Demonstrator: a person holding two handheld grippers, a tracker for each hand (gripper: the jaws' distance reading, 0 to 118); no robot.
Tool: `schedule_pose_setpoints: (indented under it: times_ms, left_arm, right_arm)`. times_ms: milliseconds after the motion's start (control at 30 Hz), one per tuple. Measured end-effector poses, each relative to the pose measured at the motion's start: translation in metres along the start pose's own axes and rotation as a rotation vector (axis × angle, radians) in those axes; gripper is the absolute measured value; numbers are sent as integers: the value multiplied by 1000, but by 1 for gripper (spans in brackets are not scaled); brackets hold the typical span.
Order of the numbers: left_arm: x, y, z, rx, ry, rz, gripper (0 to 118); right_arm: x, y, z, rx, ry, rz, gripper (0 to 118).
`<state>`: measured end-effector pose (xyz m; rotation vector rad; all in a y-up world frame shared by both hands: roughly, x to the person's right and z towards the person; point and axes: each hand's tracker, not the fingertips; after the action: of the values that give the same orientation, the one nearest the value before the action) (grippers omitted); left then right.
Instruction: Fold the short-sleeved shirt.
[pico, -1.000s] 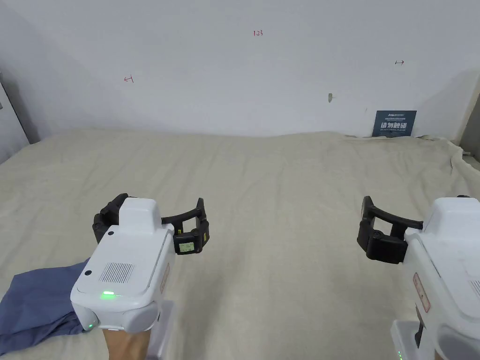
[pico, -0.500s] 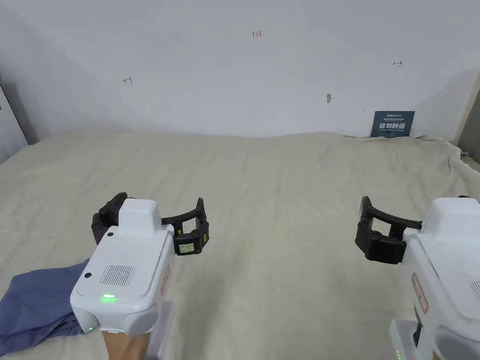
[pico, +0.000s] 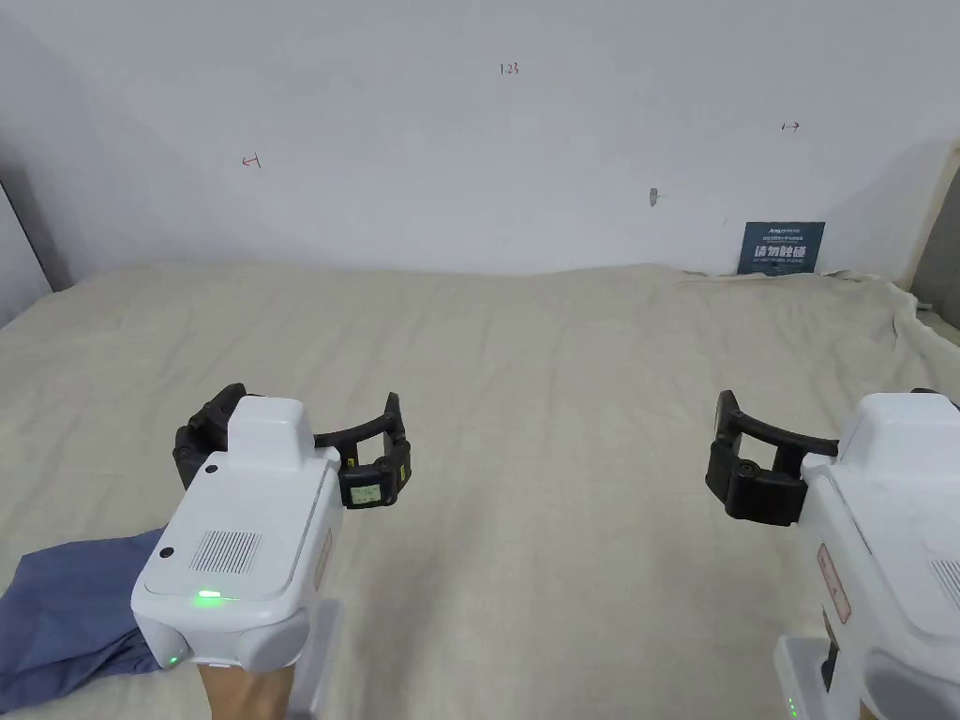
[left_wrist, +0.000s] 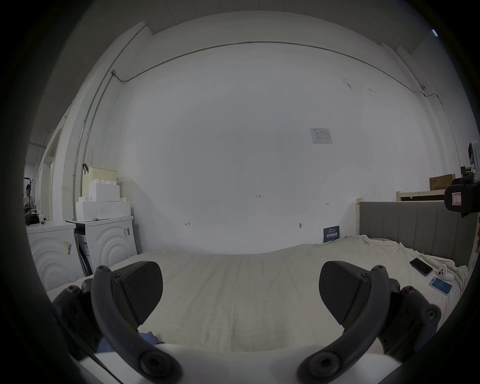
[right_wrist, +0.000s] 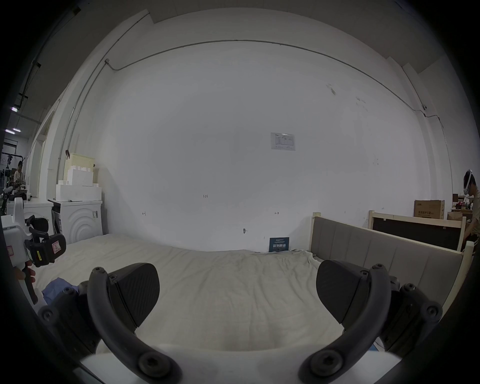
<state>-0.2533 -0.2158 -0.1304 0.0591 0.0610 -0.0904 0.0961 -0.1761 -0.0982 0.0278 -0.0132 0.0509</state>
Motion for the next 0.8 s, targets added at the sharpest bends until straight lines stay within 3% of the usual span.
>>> schedule_pose_setpoints:
  times_ms: [800]
  left_arm:
    - [-1, -1, 0, 3, 3, 10, 118]
  right_arm:
    - [-4, 6, 4, 8, -4, 6, 118]
